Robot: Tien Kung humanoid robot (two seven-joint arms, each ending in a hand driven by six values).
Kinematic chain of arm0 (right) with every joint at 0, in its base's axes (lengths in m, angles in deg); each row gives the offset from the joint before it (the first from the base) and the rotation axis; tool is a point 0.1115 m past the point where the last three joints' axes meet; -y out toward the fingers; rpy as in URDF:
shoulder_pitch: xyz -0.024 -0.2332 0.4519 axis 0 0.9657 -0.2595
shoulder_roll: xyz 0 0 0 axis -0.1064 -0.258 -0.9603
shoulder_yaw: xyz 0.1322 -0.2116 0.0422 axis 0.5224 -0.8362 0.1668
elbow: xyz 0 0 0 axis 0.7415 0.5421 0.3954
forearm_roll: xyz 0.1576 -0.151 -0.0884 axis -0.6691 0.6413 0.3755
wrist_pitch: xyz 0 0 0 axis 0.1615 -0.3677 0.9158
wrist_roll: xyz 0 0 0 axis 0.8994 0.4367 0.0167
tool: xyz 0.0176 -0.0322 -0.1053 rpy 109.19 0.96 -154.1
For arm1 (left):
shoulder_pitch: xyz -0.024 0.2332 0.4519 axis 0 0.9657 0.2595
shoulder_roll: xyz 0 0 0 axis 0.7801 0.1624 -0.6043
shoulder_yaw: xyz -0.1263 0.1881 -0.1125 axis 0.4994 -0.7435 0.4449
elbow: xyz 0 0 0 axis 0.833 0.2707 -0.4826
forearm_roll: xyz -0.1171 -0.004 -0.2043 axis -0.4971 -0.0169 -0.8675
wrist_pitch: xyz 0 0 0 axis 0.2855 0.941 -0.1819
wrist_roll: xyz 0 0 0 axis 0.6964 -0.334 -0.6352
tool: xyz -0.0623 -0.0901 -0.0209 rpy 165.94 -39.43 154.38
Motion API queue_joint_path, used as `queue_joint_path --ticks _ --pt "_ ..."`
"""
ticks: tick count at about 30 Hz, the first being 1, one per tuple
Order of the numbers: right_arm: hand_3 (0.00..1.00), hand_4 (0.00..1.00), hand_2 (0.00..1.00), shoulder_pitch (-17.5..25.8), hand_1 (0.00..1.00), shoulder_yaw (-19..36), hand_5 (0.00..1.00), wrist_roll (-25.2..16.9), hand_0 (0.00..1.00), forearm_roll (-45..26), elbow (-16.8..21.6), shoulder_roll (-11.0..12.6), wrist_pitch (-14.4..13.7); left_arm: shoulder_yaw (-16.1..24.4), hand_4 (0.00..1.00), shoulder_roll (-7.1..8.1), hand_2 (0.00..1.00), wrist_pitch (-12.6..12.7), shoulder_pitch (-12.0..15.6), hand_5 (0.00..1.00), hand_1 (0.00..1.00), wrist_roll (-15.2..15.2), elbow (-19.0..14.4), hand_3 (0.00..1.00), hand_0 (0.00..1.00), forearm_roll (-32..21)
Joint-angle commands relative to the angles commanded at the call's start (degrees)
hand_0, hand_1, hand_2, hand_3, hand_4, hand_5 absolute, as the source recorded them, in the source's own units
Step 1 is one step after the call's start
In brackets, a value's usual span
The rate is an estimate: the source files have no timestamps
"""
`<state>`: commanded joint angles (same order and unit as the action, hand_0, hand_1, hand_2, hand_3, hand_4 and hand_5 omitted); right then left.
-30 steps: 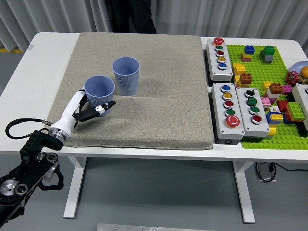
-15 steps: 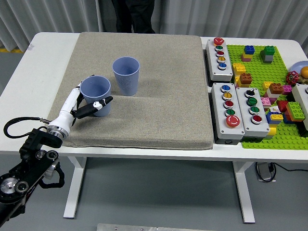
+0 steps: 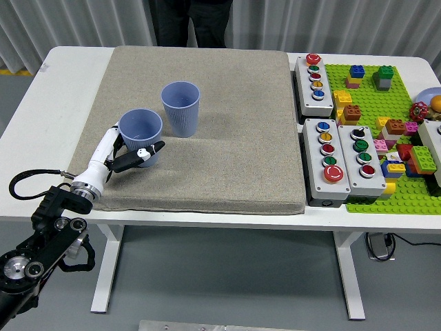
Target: Pick cup pour cup place
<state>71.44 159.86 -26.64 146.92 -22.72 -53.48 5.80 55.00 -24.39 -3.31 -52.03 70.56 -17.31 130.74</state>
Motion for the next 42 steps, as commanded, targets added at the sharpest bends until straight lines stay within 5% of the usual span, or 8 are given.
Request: queue_joint_path --ticks 10,11,16,17,28,29,42 --pt "0.595 0.002 0.590 0.03 0.638 -0.06 0.181 -0.02 0.688 -0.09 -0.02 0.03 0.05 -0.19 0.937 -0.17 0.830 0.89 -0.07 0.433 0.672 0.39 0.18 0.917 0.724 -0.65" --pt "0.595 0.002 0.591 0.03 0.637 -0.05 0.181 -0.02 0.688 -0.07 -0.02 0.04 0.06 -0.17 0.936 -0.17 0.749 0.98 -0.07 0.442 0.639 0.41 0.16 0.790 0.705 -0.71" --pt "0.595 0.002 0.591 -0.07 0.637 -0.08 0.181 0.02 0.688 -0.12 -0.02 0.04 0.06 -0.34 0.936 -0.21 0.749 1.92 -0.07 0.442 0.639 0.70 0.21 0.790 0.705 -1.19" --pt "0.595 0.002 0.590 -0.07 0.638 -0.09 0.180 0.02 0.688 -0.13 -0.02 0.04 0.07 -0.40 0.919 -0.23 0.612 2.22 -0.03 0.440 0.587 0.77 0.24 0.625 0.676 -1.37" --pt "0.594 0.002 0.589 -0.03 0.638 -0.23 0.181 0.05 0.688 -0.10 -0.03 0.08 0.14 -1.04 0.903 -0.44 0.548 3.68 0.18 0.412 0.550 1.60 0.34 0.548 0.647 -2.42" --pt "0.594 0.002 0.590 -0.01 0.638 -0.24 0.180 0.06 0.688 -0.11 -0.03 0.07 0.14 -1.09 0.859 -0.46 0.486 3.81 0.21 0.379 0.484 1.69 0.30 0.464 0.595 -2.50" --pt "0.594 0.002 0.589 0.32 0.639 -0.36 0.176 0.10 0.688 -0.05 -0.01 0.10 0.14 -1.07 0.853 -0.03 0.469 4.65 0.41 0.378 0.448 1.71 -1.56 0.456 0.550 -1.13"
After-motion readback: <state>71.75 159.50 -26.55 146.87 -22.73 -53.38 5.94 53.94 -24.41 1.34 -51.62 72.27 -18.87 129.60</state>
